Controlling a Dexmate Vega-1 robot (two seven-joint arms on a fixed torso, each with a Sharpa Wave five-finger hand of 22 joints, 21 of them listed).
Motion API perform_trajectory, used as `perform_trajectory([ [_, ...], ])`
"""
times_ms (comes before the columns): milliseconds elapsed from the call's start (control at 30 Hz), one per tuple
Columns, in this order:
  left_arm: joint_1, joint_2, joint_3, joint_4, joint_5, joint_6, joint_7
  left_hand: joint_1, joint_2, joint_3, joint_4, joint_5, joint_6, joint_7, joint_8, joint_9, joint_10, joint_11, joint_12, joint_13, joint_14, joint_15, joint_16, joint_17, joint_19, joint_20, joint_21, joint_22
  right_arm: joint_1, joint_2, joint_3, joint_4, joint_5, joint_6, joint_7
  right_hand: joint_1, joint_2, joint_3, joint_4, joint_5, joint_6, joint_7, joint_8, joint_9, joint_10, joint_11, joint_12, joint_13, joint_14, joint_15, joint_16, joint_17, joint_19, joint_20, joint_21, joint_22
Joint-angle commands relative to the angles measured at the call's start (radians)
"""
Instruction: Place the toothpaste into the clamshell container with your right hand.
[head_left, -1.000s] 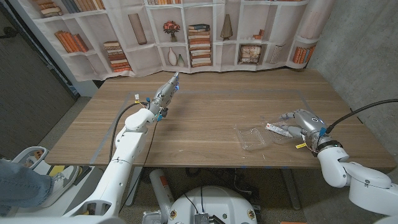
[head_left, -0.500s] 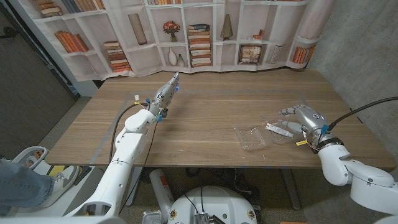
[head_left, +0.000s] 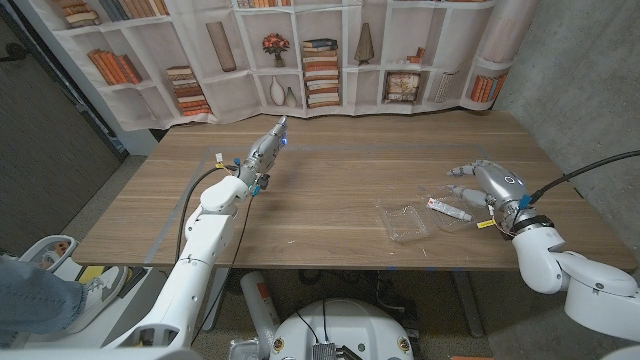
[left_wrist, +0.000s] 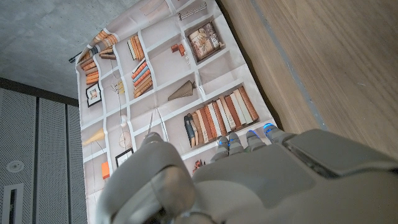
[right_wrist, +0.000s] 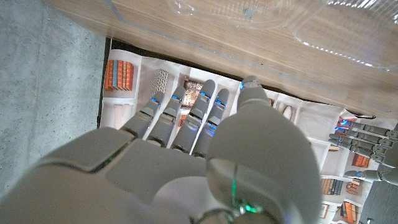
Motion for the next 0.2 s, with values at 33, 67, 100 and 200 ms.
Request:
perform_trajectory([
  [33,-0.025,-0.006,-0.002,0.043,-0.003,-0.015,-0.014,0.002,0.009,-0.007,0.001,-0.001,-0.003,0.002,-0.001,0.002,-0.008,0.001,0.000,0.005,-0.036,0.004,0.000,0.002,-0.091,-0.009,0.001,0.003,-0.002,0.011,0.028,-0.016,-0.032,-0.013,0.023,-0.006,0.007,0.000,0.005,0.007,0.001,-0.001,0.008,0.003,0.001,0.001,0.008,0.004,0.013,-0.028,0.005,0.002,0.009,0.005,0.006,0.002],
  [67,-0.027,-0.006,-0.002,0.048,-0.003,-0.019,-0.017,0.002,0.009,-0.007,0.001,-0.001,-0.004,0.002,-0.001,0.002,-0.008,0.001,0.000,0.005,-0.037,0.004,0.000,0.002,-0.091,-0.009,0.001,0.003,0.000,0.014,0.027,-0.017,-0.035,-0.015,0.025,-0.007,0.008,0.000,0.005,0.007,0.000,-0.001,0.008,0.003,0.001,0.001,0.008,0.004,0.014,-0.028,0.005,0.002,0.008,0.005,0.006,0.002],
  [100,-0.029,-0.010,-0.006,0.057,-0.009,-0.024,-0.019,0.002,0.009,-0.007,0.001,-0.001,-0.003,0.002,-0.001,0.002,-0.008,0.001,0.000,0.005,-0.037,0.004,0.000,0.002,-0.091,-0.009,0.001,0.003,0.010,0.015,0.022,-0.017,-0.039,-0.017,0.033,-0.007,0.008,0.000,0.005,0.007,0.000,-0.001,0.008,0.003,0.001,0.001,0.008,0.004,0.015,-0.028,0.005,0.002,0.008,0.005,0.006,0.002],
  [200,-0.033,-0.009,-0.011,0.072,-0.011,-0.036,-0.025,0.002,0.009,-0.008,0.001,-0.001,-0.004,0.002,-0.001,0.002,-0.007,0.000,0.001,0.005,-0.037,0.004,0.000,0.002,-0.091,-0.009,0.001,0.003,0.031,0.019,0.008,-0.016,-0.050,-0.020,0.050,-0.008,0.008,0.000,0.006,0.007,0.001,-0.001,0.009,0.003,0.002,0.001,0.009,0.004,0.015,-0.029,0.005,0.002,0.008,0.006,0.006,0.002],
])
